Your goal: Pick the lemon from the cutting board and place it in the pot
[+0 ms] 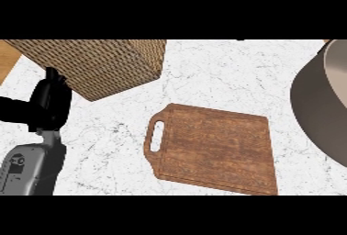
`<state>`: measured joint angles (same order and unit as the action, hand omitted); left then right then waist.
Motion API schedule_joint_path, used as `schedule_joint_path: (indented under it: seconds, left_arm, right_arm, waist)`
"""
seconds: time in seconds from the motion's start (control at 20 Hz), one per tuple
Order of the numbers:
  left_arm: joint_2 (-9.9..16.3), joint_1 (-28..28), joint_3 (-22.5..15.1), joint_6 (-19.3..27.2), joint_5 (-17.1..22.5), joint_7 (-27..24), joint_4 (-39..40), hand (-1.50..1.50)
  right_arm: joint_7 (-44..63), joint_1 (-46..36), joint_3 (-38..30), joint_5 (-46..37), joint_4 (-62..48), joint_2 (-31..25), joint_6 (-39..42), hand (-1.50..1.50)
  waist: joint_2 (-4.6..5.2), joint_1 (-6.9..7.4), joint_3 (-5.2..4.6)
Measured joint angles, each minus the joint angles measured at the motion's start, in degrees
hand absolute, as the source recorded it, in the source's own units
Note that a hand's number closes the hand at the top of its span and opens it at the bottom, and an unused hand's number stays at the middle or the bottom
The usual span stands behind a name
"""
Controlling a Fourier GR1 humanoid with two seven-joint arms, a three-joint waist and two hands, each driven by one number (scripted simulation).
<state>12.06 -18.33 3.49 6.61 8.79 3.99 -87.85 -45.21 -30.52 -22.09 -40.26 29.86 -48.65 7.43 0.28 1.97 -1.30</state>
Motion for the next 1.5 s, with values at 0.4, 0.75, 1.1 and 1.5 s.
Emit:
schedule_joint_path:
  seconds: [0.4, 0.75, 1.1, 1.5]
  left_arm:
    - [0.5, 0.8, 1.0, -0.9, 0.5, -0.7, 0.9, 0.0]
    - [-0.1, 1.2, 1.1, -0.5, 0.0, -1.9, 1.6, 0.0]
    - [0.3, 0.5, 1.7, -0.8, 0.3, -1.4, 1.5, 0.0]
    - [0.0, 0.4, 1.2, -0.9, 0.0, -1.5, 1.0, 0.0]
  right_arm:
    - [-7.5, -4.0, -1.3, 2.6, -5.5, 0.0, 5.0, -1.5]
    - [-3.1, -8.0, -7.6, 10.6, -11.8, -1.2, 11.8, -1.5]
    - [0.6, -9.3, -14.2, 18.1, -17.7, -4.7, 16.8, -1.5]
    - [4.0, -8.4, -19.2, 23.7, -20.2, -9.5, 20.5, -1.5]
  waist:
    - [-0.11, -0.74, 0.16]
    - [-0.06, -1.02, 0.69]
    - [0.51, -0.55, 1.43]
    - [0.93, 0.0, 1.8]
